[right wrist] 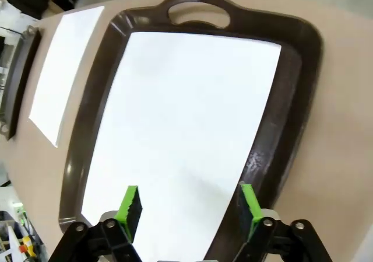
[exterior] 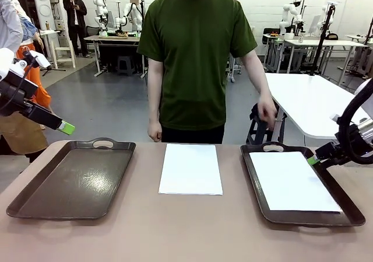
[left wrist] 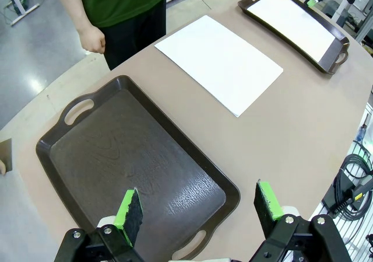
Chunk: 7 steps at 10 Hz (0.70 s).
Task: Sort the A4 documents.
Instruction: Place the A4 Paper in the designated Handle tray.
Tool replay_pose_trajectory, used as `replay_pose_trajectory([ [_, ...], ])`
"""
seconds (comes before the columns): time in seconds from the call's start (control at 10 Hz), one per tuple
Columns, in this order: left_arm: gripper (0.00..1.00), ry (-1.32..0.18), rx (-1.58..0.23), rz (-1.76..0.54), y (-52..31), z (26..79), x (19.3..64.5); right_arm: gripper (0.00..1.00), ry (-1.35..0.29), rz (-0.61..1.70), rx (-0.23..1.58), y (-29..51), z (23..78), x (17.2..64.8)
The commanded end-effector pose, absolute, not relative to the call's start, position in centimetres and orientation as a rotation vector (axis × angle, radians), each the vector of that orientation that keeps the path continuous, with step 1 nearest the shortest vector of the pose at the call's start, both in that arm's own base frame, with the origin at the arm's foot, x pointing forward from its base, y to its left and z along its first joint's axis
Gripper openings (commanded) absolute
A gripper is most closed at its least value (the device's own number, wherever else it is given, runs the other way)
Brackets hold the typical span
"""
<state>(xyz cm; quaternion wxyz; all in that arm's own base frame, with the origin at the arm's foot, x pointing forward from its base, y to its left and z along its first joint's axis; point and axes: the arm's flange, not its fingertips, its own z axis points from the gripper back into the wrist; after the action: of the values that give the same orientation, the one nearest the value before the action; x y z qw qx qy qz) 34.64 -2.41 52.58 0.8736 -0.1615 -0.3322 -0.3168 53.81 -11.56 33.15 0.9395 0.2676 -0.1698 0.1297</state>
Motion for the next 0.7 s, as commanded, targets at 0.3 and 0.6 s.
replay_pose_trajectory([
  [0.3,1.00,-0.702,-0.353,-0.673,-2.25,52.43,34.72,1.00,-0.355,0.247,0.538,-11.16,33.90,53.09],
  [0.6,1.00,-0.702,-0.353,-0.673,-2.25,52.43,34.72,1.00,-0.361,0.264,0.517,-11.68,33.92,53.72],
])
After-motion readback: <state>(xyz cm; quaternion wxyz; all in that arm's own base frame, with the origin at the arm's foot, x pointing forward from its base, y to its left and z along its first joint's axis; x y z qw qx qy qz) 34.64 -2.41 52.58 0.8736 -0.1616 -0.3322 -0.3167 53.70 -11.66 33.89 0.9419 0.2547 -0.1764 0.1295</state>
